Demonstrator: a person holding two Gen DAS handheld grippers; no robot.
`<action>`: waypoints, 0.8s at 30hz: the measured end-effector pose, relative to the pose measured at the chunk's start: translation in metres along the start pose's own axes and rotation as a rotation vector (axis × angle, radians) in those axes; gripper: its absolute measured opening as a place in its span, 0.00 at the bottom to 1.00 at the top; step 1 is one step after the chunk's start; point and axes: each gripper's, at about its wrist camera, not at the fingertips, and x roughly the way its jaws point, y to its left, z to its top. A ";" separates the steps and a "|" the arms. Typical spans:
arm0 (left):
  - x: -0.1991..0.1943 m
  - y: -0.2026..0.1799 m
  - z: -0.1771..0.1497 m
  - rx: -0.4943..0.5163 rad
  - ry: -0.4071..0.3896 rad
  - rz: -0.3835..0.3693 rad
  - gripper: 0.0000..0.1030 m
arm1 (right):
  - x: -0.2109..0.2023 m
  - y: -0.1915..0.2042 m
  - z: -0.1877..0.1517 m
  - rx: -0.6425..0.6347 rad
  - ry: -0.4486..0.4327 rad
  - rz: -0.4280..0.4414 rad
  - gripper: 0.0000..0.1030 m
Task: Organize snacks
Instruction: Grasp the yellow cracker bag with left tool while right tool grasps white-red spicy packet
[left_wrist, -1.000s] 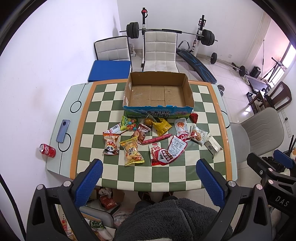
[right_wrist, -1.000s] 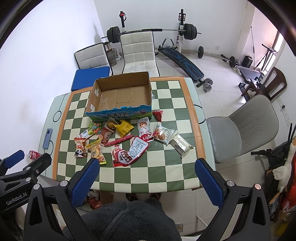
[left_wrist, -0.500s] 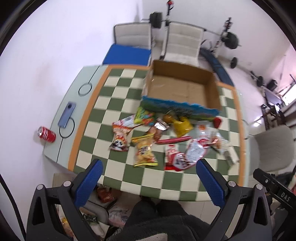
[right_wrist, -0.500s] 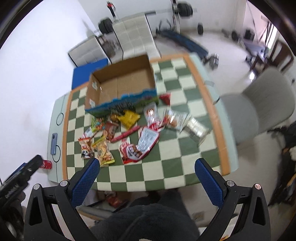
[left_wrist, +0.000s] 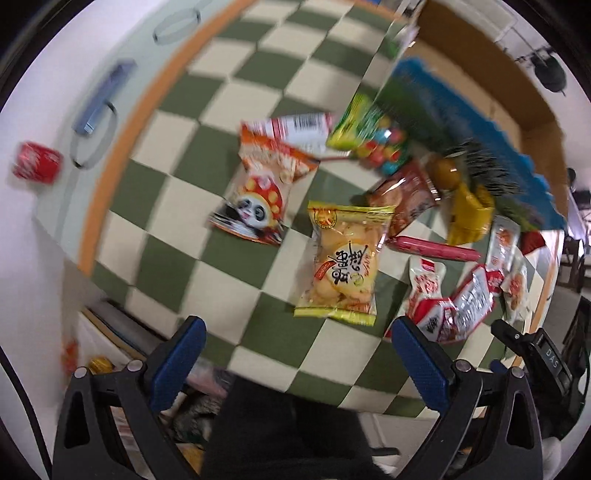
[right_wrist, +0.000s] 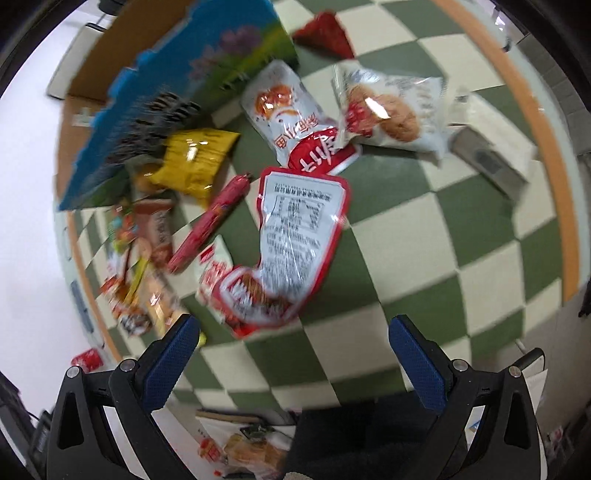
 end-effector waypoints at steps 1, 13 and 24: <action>0.012 -0.001 0.004 -0.006 0.023 -0.003 1.00 | 0.013 0.002 0.005 0.011 0.013 -0.008 1.00; 0.099 -0.055 0.029 0.104 0.146 0.021 0.99 | 0.109 0.016 0.028 0.146 0.118 -0.059 0.98; 0.137 -0.074 0.022 0.202 0.147 0.090 0.84 | 0.146 0.051 0.000 -0.152 0.142 -0.319 0.61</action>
